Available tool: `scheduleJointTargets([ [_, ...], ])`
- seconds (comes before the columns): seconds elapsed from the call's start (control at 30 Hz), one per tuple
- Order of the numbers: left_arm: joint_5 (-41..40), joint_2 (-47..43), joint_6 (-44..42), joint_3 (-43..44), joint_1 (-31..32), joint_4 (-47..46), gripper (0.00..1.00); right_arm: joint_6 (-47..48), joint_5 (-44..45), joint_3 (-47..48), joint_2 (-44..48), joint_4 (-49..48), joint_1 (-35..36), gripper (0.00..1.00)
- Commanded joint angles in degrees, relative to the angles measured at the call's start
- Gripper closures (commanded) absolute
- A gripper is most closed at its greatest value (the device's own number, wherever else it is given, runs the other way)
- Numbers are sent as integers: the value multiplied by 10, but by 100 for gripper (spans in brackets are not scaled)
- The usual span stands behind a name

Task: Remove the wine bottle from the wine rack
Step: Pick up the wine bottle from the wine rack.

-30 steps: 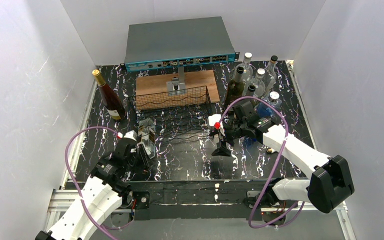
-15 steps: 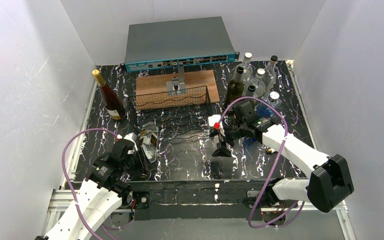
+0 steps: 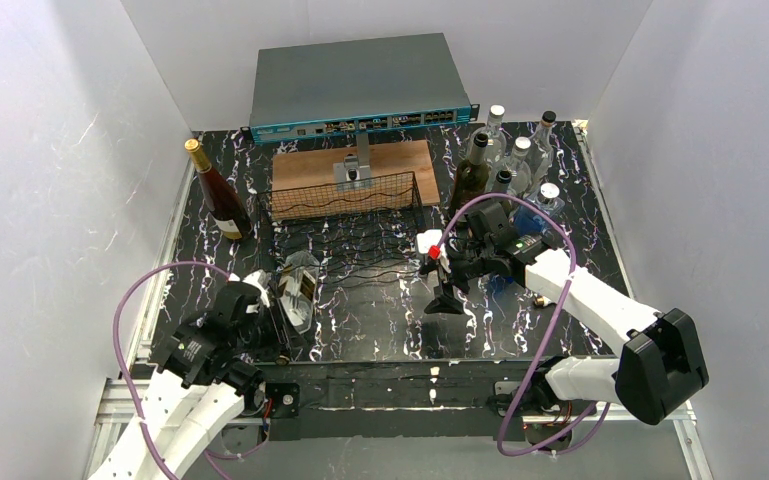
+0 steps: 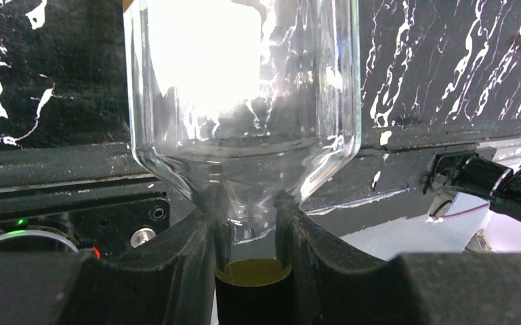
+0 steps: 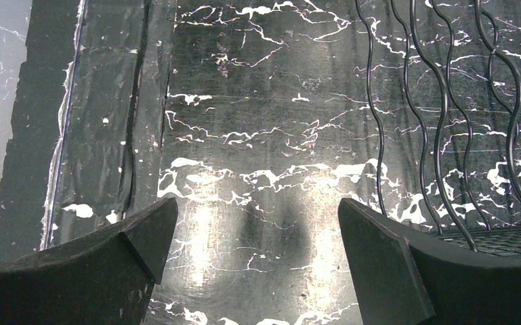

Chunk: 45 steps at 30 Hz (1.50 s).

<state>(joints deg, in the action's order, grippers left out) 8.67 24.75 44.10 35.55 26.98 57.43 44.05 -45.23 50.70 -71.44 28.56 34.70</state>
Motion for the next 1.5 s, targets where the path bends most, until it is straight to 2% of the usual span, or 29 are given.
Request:
scheduleJointTargets([
  [0.0, 27, -14, -19, 54, 2, -24, 100, 16, -21, -5, -3, 6, 3, 2],
  [0.17, 51, -13, -17, 62, 2, -19, 100, 23, -26, -6, -2, 11, 4, 1],
  [0.3, 106, 7, -26, 81, 2, -7, 100, 68, -53, -5, 3, 45, 16, 2],
  [0.47, 154, 42, -38, 99, 2, 8, 100, 94, -43, -3, -4, 58, 44, 2],
  [0.9, 114, -8, -85, 76, 2, 34, 100, 97, -35, -5, -12, 56, 53, 2],
  [1.47, 196, 23, -118, 93, 2, 39, 100, 99, -35, -3, -10, 57, 63, 1],
])
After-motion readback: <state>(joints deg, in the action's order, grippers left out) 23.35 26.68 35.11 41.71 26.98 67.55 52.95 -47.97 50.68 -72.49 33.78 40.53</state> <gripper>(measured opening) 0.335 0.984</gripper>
